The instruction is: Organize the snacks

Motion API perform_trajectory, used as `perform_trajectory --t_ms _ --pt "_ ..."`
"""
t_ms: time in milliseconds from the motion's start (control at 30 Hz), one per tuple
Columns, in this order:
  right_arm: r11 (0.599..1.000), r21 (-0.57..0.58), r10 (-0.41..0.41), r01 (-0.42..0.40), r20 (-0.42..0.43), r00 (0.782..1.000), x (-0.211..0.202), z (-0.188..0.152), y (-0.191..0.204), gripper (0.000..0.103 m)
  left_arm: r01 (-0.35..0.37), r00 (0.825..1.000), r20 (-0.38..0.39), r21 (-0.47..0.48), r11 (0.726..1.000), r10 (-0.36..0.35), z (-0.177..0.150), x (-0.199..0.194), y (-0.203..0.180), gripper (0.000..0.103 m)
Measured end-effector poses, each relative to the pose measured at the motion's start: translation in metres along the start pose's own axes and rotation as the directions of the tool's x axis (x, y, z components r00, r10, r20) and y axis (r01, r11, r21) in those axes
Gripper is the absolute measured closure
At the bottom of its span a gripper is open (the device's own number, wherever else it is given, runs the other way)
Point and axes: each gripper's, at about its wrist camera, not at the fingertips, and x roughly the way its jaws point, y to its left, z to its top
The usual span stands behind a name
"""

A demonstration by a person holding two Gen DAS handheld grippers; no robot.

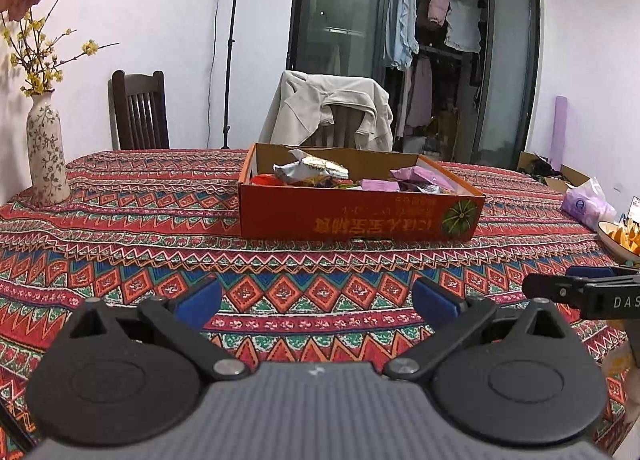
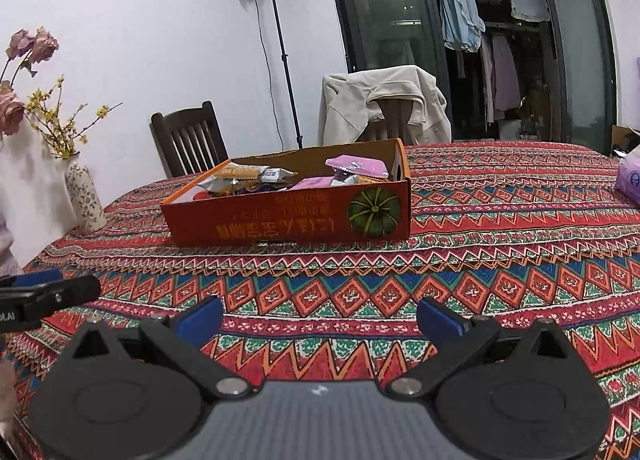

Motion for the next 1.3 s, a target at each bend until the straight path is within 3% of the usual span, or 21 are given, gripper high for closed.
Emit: perform_trajectory --t_ms 1300 --pt "1.0 -0.003 -0.001 0.001 0.001 1.0 -0.0011 0.0038 0.0003 0.0 -0.009 1.0 -0.001 -0.005 1.0 0.009 0.0006 -0.0023 0.0017 0.0"
